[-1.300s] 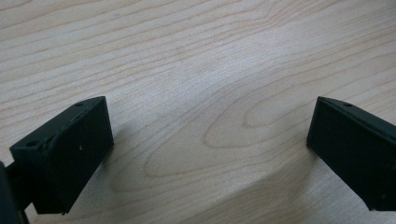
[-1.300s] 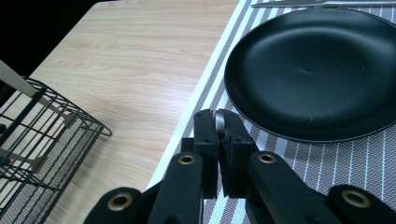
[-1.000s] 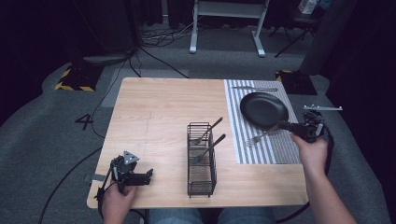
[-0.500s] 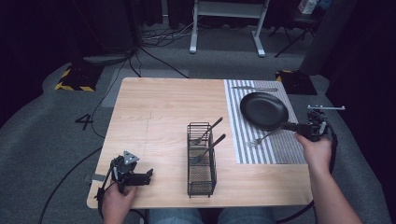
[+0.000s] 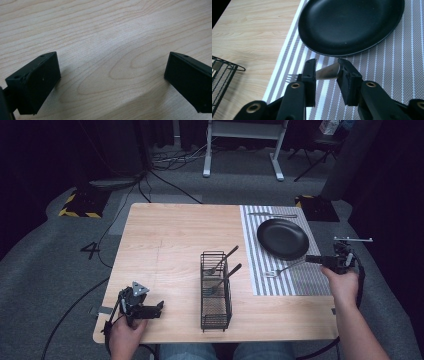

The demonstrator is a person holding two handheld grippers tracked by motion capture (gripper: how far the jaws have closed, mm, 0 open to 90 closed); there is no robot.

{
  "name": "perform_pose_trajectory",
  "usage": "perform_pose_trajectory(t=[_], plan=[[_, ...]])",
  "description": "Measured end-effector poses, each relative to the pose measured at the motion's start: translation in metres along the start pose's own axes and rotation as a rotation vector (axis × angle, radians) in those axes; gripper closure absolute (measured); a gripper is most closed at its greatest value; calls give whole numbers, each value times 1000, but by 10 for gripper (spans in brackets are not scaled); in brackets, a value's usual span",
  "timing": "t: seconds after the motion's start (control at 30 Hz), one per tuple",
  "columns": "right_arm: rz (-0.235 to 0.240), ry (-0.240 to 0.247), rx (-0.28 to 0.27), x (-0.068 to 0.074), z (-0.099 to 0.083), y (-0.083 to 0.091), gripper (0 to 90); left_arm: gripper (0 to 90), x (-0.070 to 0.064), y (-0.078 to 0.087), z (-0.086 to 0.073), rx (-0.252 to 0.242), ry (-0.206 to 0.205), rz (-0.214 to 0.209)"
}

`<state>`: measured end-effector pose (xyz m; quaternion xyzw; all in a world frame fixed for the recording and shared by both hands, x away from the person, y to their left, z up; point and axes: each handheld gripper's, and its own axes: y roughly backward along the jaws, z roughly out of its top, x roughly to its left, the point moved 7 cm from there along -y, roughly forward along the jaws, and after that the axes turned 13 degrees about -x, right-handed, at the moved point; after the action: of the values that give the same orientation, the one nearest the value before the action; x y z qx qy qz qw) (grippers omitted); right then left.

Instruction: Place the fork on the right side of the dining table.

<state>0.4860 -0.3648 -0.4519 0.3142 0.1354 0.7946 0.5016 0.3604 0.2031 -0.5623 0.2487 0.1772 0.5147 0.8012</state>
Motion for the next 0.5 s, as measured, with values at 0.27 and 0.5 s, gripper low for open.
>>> perform_pose_trajectory(t=[0.27, 0.5], plan=[[-17, -15, 20, -13, -8, -1, 677, 5, 0, 0, 0, 0, 0, 0], [-29, -27, 32, -23, -15, -3, 676, 5, 0, 0, 0, 0, 1, 0]])
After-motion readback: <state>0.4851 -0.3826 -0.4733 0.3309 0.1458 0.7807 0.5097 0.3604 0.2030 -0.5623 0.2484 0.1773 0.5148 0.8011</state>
